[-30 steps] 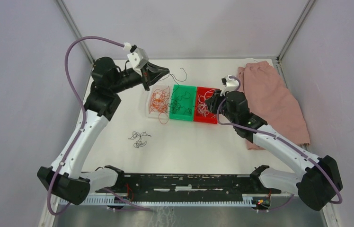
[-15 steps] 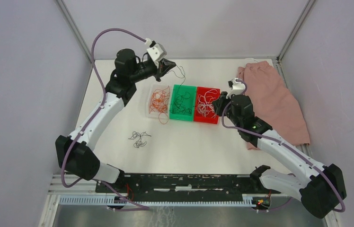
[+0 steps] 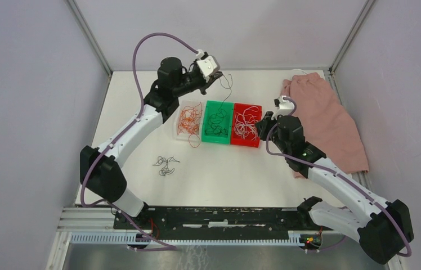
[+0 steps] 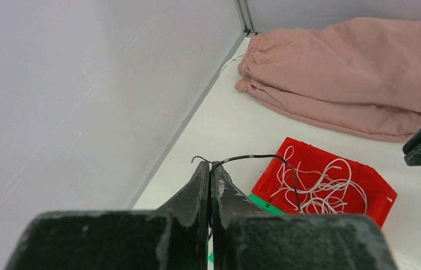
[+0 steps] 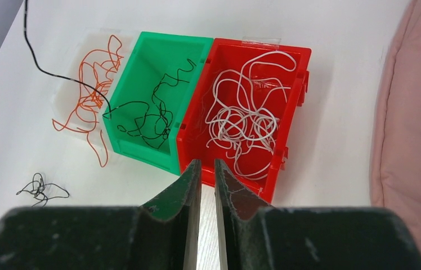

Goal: Untangle the cables
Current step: Place the cable in the bin.

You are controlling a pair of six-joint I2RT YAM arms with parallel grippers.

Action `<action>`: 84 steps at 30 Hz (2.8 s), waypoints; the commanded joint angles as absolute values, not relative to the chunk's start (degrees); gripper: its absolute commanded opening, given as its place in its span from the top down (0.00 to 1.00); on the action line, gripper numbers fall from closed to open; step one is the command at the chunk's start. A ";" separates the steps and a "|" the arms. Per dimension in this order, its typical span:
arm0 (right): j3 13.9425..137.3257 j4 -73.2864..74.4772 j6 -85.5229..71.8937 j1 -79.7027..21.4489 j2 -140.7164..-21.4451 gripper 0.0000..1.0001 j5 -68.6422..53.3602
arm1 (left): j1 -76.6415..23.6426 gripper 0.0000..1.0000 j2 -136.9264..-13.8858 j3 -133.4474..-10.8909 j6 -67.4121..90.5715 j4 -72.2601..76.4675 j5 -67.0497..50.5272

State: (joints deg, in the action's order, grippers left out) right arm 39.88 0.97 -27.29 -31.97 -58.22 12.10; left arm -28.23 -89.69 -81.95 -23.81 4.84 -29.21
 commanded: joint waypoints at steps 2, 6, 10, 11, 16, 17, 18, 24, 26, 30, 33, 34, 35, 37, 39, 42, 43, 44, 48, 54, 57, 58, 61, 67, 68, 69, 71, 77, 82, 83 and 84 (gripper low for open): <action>38.92 -0.79 -27.72 -31.52 -55.60 0.80 12.03 | -29.53 0.97 -89.88 -79.12 -28.03 9.19 -25.37; 39.00 -0.51 -27.97 -31.38 -55.28 0.81 11.56 | -30.15 0.97 -89.05 -75.92 -25.67 5.07 -26.29; 39.06 -0.11 -28.10 -31.29 -55.17 0.81 11.68 | -30.50 0.97 -89.78 -74.62 -23.88 -0.18 -25.46; 39.01 -0.09 -28.12 -31.30 -55.07 0.81 11.69 | -30.51 0.97 -90.03 -74.23 -23.12 -0.37 -25.00; 38.67 0.08 -28.31 -31.14 -54.76 0.82 11.86 | -30.53 0.97 -91.77 -74.14 -18.81 -0.25 -24.88; 38.67 0.16 -28.30 -31.17 -54.82 0.82 11.94 | -30.56 0.97 -92.42 -74.63 -17.56 -0.34 -25.86; 38.67 0.25 -28.30 -31.09 -54.80 0.82 12.00 | -30.51 0.97 -92.97 -75.03 -16.10 -0.27 -26.93; 38.51 0.66 -28.44 -30.81 -54.39 0.82 12.25 | -31.02 0.97 -97.09 -78.30 -9.54 -2.68 -30.00; 38.43 0.93 -28.41 -30.71 -53.95 0.82 12.49 | -31.07 0.97 -98.79 -79.29 -9.21 -4.87 -29.22; 38.27 1.21 -28.14 -30.43 -53.39 0.82 12.83 | -31.08 0.97 -100.60 -79.72 -10.39 -4.98 -25.08; 38.16 1.01 -28.19 -30.29 -53.91 0.83 12.63 | -31.11 0.97 -101.51 -80.56 -11.28 -3.60 -20.48; 38.15 0.91 -28.34 -30.21 -54.17 0.83 12.49 | -31.11 0.97 -101.97 -81.12 -11.78 -3.53 -19.21; 38.10 0.72 -28.43 -30.19 -54.36 0.83 12.25 | -31.12 0.97 -102.51 -81.86 -12.21 -3.47 -18.22; 37.83 -0.07 -28.76 -30.15 -54.53 0.83 11.51 | -31.16 0.97 -103.81 -83.19 -12.36 -3.66 -17.55; 37.62 -1.19 -29.12 -30.21 -54.72 0.82 9.72 | -31.16 0.97 -105.23 -84.30 -11.65 -3.67 -17.83; 37.28 -3.79 -29.74 -30.15 -55.85 0.74 5.67 | -31.14 0.97 -106.82 -85.41 -9.67 -2.82 -17.80; 37.27 -5.07 -29.87 -30.15 -56.60 0.69 3.79 | -31.13 0.97 -107.21 -85.69 -9.55 -2.80 -17.65; 37.47 -6.51 -29.84 -30.21 -57.78 0.64 1.47 | -31.04 0.97 -107.55 -85.84 -9.21 -2.86 -17.15; 40.78 -10.40 -29.08 -29.87 -65.17 0.46 -6.44 | -29.90 0.97 -107.39 -85.03 -9.01 -2.71 -16.94; 48.08 -14.38 -30.21 -26.41 -77.63 0.38 -16.20 | -27.42 0.97 -105.83 -83.50 -8.82 -2.24 -19.22; 50.82 -15.80 -31.11 -25.40 -81.58 0.39 -19.65 | -26.91 0.97 -105.16 -83.35 -8.55 -2.28 -20.49; 51.67 -15.93 -31.34 -25.30 -82.65 0.40 -20.41 | -26.89 0.97 -104.93 -83.26 -8.51 -2.33 -20.90; 53.20 -17.36 -32.58 -25.31 -85.86 0.45 -22.51 | -26.81 0.97 -104.36 -83.15 -8.22 -2.28 -21.50; 55.23 -18.71 -34.18 -25.30 -91.07 0.51 -25.63 | -26.38 0.97 -103.74 -82.88 -7.69 -1.90 -21.83; 55.46 -18.72 -34.19 -25.27 -91.86 0.53 -25.74 | -26.28 0.97 -103.68 -82.88 -7.61 -1.84 -21.88; 55.75 -18.42 -34.02 -25.28 -92.55 0.54 -25.60 | -26.20 0.97 -103.59 -82.88 -7.60 -1.71 -21.88; 56.42 -16.88 -33.09 -25.32 -93.54 0.55 -24.30 | -25.98 0.97 -103.41 -82.88 -7.63 -1.54 -22.05; 56.78 -14.06 -30.77 -25.83 -92.48 0.54 -22.57 | -25.21 0.97 -102.69 -82.79 -8.39 -1.62 -22.32; 56.29 -15.15 -31.34 -25.84 -88.53 0.54 -25.97 | -24.62 0.97 -102.27 -82.80 -9.27 -2.00 -22.39; 55.87 -15.43 -31.79 -25.75 -87.44 0.54 -26.02 | -24.49 0.97 -102.17 -82.73 -9.42 -2.02 -22.67; 55.62 -15.33 -31.96 -25.60 -86.54 0.54 -25.71 | -24.43 0.97 -102.06 -82.59 -9.67 -2.07 -23.02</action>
State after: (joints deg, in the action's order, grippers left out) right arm 54.37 -12.36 -31.83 -25.50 -92.31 -23.97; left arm -24.99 -105.36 -82.81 -10.31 -4.19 -21.19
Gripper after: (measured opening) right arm 0.461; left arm 0.046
